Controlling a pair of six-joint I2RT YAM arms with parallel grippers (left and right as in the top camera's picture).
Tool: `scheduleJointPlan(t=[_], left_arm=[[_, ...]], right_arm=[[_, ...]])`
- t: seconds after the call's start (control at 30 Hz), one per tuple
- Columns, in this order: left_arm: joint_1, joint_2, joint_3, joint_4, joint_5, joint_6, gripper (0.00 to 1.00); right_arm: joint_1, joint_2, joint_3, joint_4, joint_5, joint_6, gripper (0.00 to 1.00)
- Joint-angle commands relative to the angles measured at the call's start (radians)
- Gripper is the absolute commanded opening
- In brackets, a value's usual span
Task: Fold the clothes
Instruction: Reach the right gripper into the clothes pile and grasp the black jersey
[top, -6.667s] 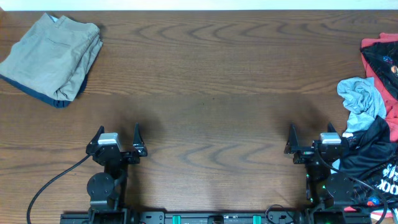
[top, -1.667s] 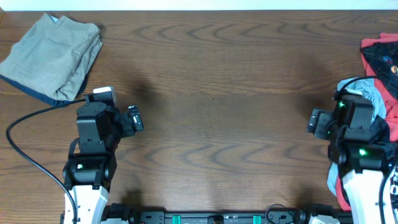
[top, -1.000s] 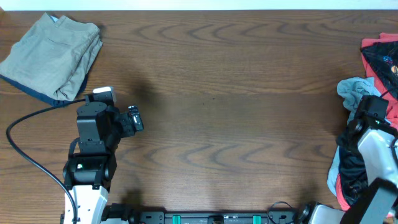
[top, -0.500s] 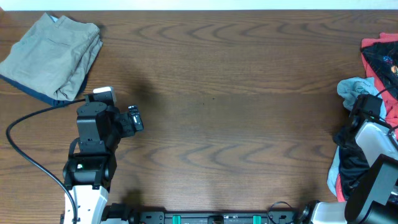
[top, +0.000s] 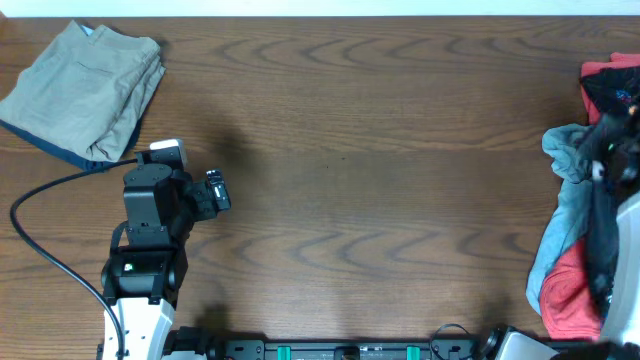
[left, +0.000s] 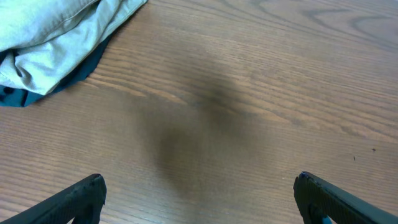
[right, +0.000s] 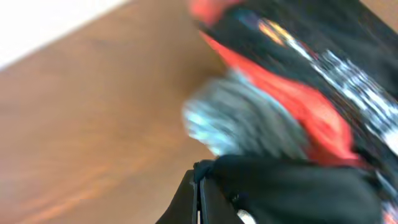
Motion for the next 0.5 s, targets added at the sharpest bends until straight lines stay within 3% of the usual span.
scheduleJointPlan(t=[0.0,0.17,0.27,0.47], left_arm=[[-0.002,0.002,0.028,0.010,-0.005,-0.009,0.98],[-0.002,0.002,0.028,0.025,-0.005,-0.009,0.98],[-0.002,0.002,0.028,0.024,-0.005,-0.010,0.98],[-0.002,0.002,0.028,0.024,-0.004,-0.010,0.98]], right_arm=[[0.045,0.000,0.051,0.080,-0.483,-0.064,0.01],[0.201,0.003,0.067,0.468,-1.160,-0.001,0.01],[0.346,0.003,0.067,0.552,-1.189,0.035,0.03],[0.561,0.048,0.063,0.442,-1.100,0.003,0.08]])
